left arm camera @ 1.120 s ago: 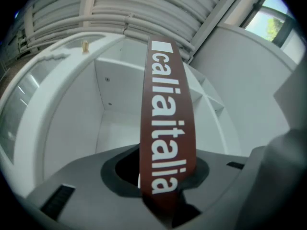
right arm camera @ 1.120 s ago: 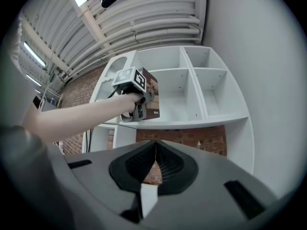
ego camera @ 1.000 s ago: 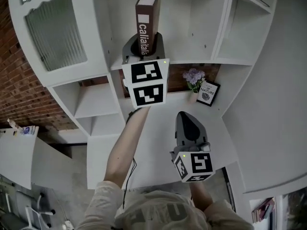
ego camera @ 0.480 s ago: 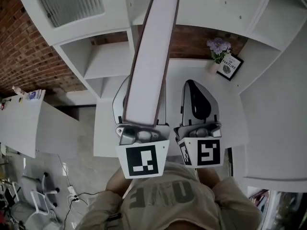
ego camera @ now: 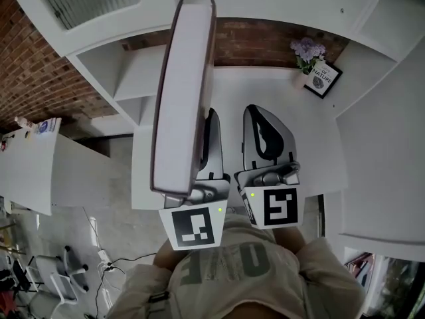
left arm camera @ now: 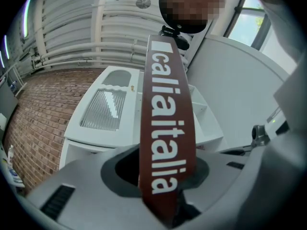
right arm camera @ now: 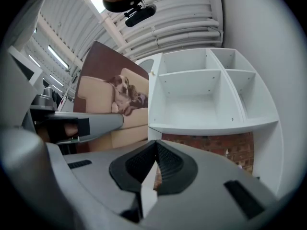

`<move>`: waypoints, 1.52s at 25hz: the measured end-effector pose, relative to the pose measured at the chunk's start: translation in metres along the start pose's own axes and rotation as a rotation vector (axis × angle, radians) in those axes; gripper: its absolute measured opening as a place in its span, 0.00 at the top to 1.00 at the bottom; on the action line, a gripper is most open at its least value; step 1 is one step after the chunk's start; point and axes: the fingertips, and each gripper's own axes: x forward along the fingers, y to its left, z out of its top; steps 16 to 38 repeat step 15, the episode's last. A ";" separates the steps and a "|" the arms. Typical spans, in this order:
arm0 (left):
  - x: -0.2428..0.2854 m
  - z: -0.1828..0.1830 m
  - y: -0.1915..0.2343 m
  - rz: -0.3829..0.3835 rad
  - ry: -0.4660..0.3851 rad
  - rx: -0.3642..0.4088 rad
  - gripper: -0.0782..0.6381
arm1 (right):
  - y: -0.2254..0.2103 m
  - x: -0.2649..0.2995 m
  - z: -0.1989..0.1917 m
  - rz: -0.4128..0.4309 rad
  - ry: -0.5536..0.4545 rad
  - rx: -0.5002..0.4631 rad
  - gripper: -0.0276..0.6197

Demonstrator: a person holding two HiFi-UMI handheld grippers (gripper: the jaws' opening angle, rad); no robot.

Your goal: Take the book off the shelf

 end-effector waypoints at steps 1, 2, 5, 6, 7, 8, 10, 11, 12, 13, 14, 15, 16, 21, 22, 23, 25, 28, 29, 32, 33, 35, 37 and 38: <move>0.002 0.000 0.001 0.000 -0.001 -0.001 0.69 | -0.002 0.000 0.000 -0.005 0.001 0.000 0.94; 0.003 0.000 0.002 0.001 -0.001 -0.002 0.69 | -0.003 0.000 0.000 -0.011 0.001 0.000 0.94; 0.004 -0.002 0.003 0.002 0.001 -0.010 0.69 | -0.006 -0.003 -0.003 -0.026 0.007 -0.002 0.94; 0.004 -0.003 0.004 0.002 0.003 -0.011 0.69 | -0.006 -0.004 -0.003 -0.031 0.010 -0.005 0.94; 0.004 -0.004 0.004 0.001 0.006 -0.014 0.69 | -0.007 -0.004 -0.004 -0.035 0.011 -0.009 0.94; 0.004 -0.005 0.004 0.000 0.009 -0.017 0.69 | -0.007 -0.005 -0.004 -0.039 0.012 -0.012 0.94; 0.004 -0.006 0.004 -0.001 0.014 -0.025 0.69 | -0.007 -0.007 -0.003 -0.044 0.011 -0.016 0.94; 0.004 -0.006 0.004 -0.002 0.014 -0.028 0.69 | -0.007 -0.008 -0.002 -0.046 0.010 -0.018 0.94; 0.005 -0.006 0.004 -0.002 0.014 -0.030 0.69 | -0.007 -0.008 -0.001 -0.048 0.008 -0.020 0.94; 0.005 -0.006 0.004 -0.002 0.013 -0.031 0.69 | -0.008 -0.008 -0.001 -0.050 0.006 -0.021 0.94; 0.005 -0.006 0.004 -0.003 0.011 -0.032 0.69 | -0.008 -0.008 0.000 -0.051 0.005 -0.022 0.94; 0.005 -0.006 0.004 -0.003 0.010 -0.033 0.69 | -0.008 -0.009 0.001 -0.053 0.003 -0.024 0.94; 0.005 -0.006 0.004 -0.003 0.010 -0.033 0.69 | -0.008 -0.009 0.001 -0.053 0.003 -0.024 0.94; 0.005 -0.006 0.004 -0.003 0.010 -0.033 0.69 | -0.008 -0.009 0.001 -0.053 0.003 -0.024 0.94; 0.005 -0.006 0.004 -0.003 0.010 -0.033 0.69 | -0.008 -0.009 0.001 -0.053 0.003 -0.024 0.94; 0.005 -0.006 0.004 -0.003 0.010 -0.033 0.69 | -0.008 -0.009 0.001 -0.053 0.003 -0.024 0.94; 0.005 -0.006 0.004 -0.003 0.010 -0.033 0.69 | -0.008 -0.009 0.001 -0.053 0.003 -0.024 0.94; 0.005 -0.006 0.004 -0.003 0.010 -0.033 0.69 | -0.008 -0.009 0.001 -0.053 0.003 -0.024 0.94; 0.005 -0.006 0.004 -0.003 0.010 -0.033 0.69 | -0.008 -0.009 0.001 -0.053 0.003 -0.024 0.94; 0.005 -0.006 0.004 -0.003 0.010 -0.033 0.69 | -0.008 -0.009 0.001 -0.053 0.003 -0.024 0.94; 0.005 -0.006 0.004 -0.003 0.010 -0.033 0.69 | -0.008 -0.009 0.001 -0.053 0.003 -0.024 0.94; 0.005 -0.006 0.004 -0.003 0.010 -0.033 0.69 | -0.008 -0.009 0.001 -0.053 0.003 -0.024 0.94; 0.005 -0.006 0.004 -0.003 0.010 -0.033 0.69 | -0.008 -0.009 0.001 -0.053 0.003 -0.024 0.94; 0.005 -0.006 0.004 -0.003 0.010 -0.033 0.69 | -0.008 -0.009 0.001 -0.053 0.003 -0.024 0.94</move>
